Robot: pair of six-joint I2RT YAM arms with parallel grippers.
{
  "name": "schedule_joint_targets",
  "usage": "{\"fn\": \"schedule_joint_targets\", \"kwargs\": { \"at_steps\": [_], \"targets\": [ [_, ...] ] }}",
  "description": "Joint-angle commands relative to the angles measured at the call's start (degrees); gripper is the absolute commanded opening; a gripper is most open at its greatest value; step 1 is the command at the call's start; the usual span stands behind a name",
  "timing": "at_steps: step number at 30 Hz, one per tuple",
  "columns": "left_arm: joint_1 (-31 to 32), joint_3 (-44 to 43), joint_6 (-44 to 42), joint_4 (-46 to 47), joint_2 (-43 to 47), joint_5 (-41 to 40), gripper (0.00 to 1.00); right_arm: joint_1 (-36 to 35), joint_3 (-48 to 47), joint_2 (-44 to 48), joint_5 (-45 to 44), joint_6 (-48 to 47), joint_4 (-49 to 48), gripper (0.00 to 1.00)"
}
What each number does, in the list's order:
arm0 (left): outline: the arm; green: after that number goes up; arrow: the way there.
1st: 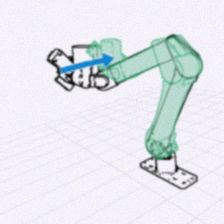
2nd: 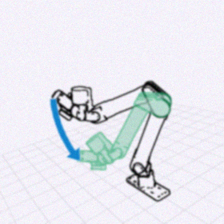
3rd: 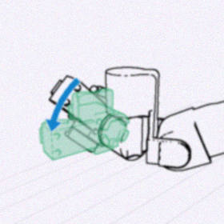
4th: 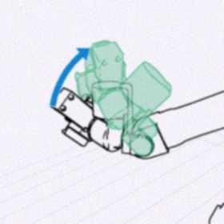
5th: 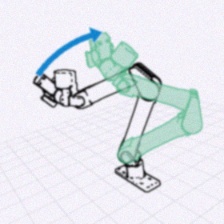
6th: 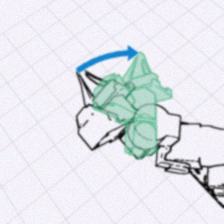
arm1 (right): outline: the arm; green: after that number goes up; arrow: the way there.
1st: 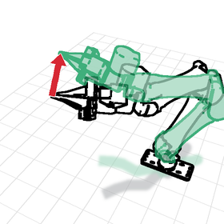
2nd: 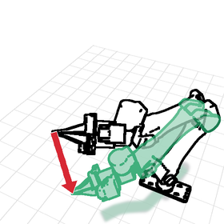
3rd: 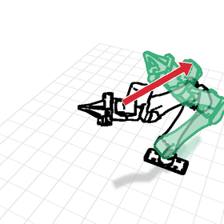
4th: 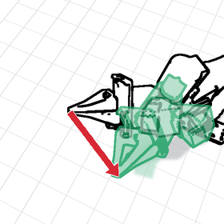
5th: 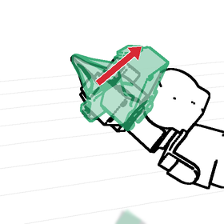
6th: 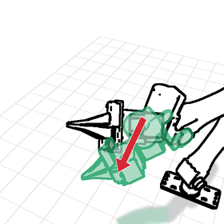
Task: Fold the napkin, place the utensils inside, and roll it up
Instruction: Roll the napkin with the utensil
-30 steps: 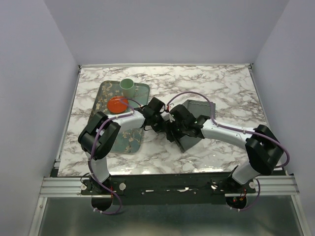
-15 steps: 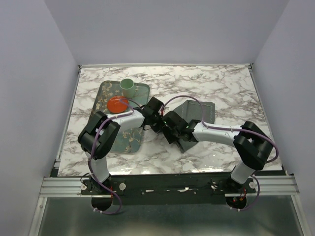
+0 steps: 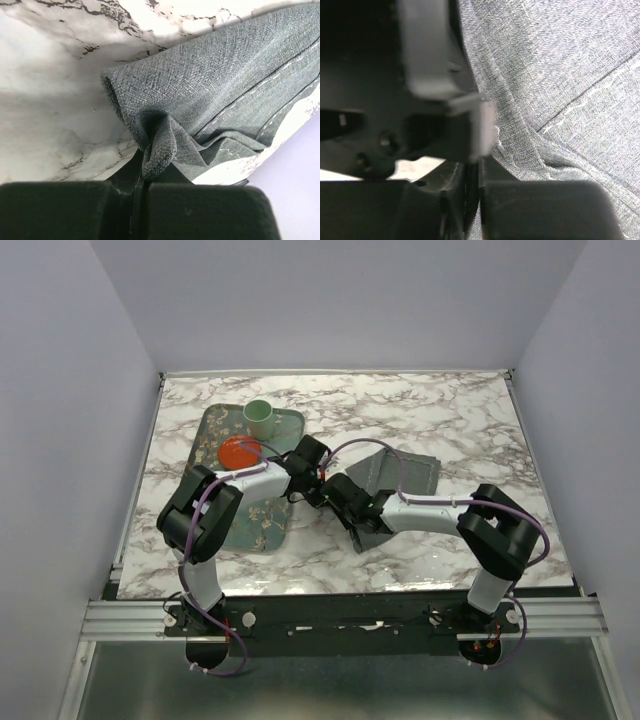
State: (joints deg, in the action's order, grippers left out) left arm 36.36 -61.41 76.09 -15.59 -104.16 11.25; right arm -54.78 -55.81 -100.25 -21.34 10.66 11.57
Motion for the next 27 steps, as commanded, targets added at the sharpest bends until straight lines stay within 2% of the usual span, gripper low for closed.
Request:
{"fn": "schedule_joint_targets", "kwargs": {
  "at_steps": [1,2,4,5,8,10,11,15,19,24,26,27],
  "targets": [
    [0.12,1.02,-2.52,2.92,0.27,3.78,0.01,1.34,2.20,-2.94,4.98,3.05,-0.67,0.08],
    [0.03,1.29,-3.23,3.63,0.19,4.13,0.12,1.69,2.89,-2.68,6.30,3.84,-1.02,0.05],
    [-0.15,1.03,-5.24,3.82,0.36,3.79,0.23,3.62,3.69,-1.80,11.83,4.55,-2.17,0.01],
    [-0.15,0.94,-7.69,3.73,0.71,2.91,0.37,4.50,4.13,-1.27,14.29,5.25,-2.69,0.01],
    [-0.24,0.33,-14.18,2.94,2.90,-0.08,0.55,8.28,7.03,0.31,24.73,6.48,-6.20,0.01],
    [-0.24,-1.17,-16.93,0.15,4.14,-2.96,0.60,11.62,8.08,0.14,33.09,6.75,-7.70,0.00],
    [-0.24,-1.35,-18.60,-0.66,4.66,-3.68,0.76,12.59,8.61,0.14,35.90,6.92,-8.75,0.01],
    [-0.15,1.45,-23.27,-1.11,9.66,-7.81,0.75,20.83,11.34,-2.66,54.07,9.38,-15.77,0.01],
    [0.29,6.29,-26.69,3.09,14.59,-9.58,0.72,24.63,11.60,-6.09,62.99,10.70,-17.37,0.01],
    [1.08,11.12,-28.10,9.08,17.15,-6.08,0.52,27.88,12.57,-9.35,68.62,12.46,-21.05,0.01],
    [1.43,11.57,-28.02,11.37,16.27,-4.66,0.38,29.20,12.66,-10.66,70.64,12.72,-21.59,0.00],
    [1.52,11.83,-27.84,12.25,15.14,-3.87,0.35,29.47,12.83,-10.93,71.08,12.90,-22.20,0.00]
  ]
}}
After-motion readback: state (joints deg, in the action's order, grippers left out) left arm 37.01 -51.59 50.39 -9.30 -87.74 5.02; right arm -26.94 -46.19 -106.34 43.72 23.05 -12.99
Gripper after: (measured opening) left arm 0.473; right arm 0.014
